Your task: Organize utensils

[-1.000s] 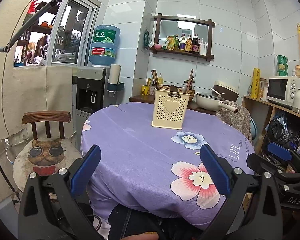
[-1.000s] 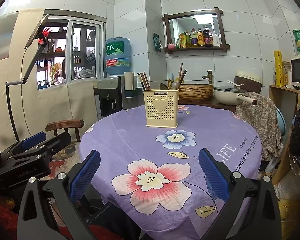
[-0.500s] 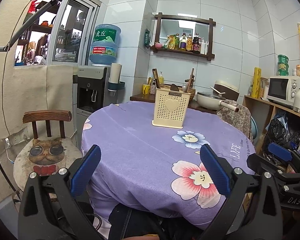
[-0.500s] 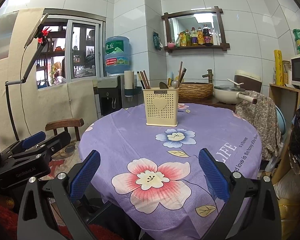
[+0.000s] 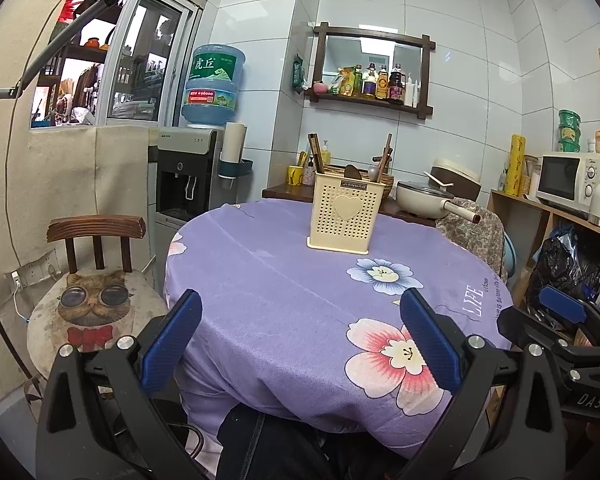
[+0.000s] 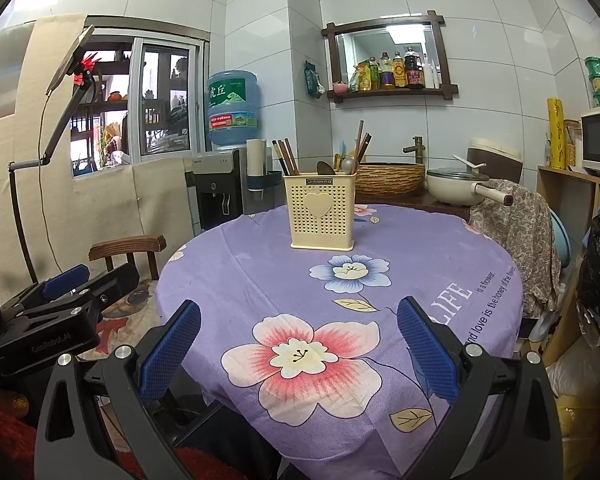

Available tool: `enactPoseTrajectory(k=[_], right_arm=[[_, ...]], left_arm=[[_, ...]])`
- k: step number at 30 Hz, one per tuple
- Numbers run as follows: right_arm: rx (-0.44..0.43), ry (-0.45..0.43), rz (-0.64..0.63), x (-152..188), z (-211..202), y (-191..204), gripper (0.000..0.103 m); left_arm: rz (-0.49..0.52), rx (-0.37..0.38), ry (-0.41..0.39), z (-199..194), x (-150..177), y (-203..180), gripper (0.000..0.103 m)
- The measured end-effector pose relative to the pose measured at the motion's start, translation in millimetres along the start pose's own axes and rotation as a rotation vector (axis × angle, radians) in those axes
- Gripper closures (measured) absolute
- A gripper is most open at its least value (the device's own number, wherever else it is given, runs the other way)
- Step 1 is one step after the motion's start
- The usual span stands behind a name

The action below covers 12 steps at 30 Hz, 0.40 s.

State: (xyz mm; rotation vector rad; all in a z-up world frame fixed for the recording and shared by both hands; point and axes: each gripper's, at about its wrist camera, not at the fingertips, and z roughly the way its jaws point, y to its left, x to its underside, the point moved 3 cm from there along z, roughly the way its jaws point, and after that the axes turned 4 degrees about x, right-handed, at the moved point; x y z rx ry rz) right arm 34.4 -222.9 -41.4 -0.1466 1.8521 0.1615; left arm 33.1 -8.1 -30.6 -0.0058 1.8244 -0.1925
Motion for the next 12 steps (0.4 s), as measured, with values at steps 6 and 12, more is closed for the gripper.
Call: enactPoseTrajectory(k=[6,12], right_arm=[[0.02,-0.02,0.01,-1.4,-2.1,-4.4,0.006],[0.016,-0.003,0.013,0.6,1.5,-5.9,0.006]], left_arm=[[-0.001,0.007,0.021,3.9,0.7,-0.1,0.006],[-0.002,0.004,0.023,4.6,1.3,0.0,0.006]])
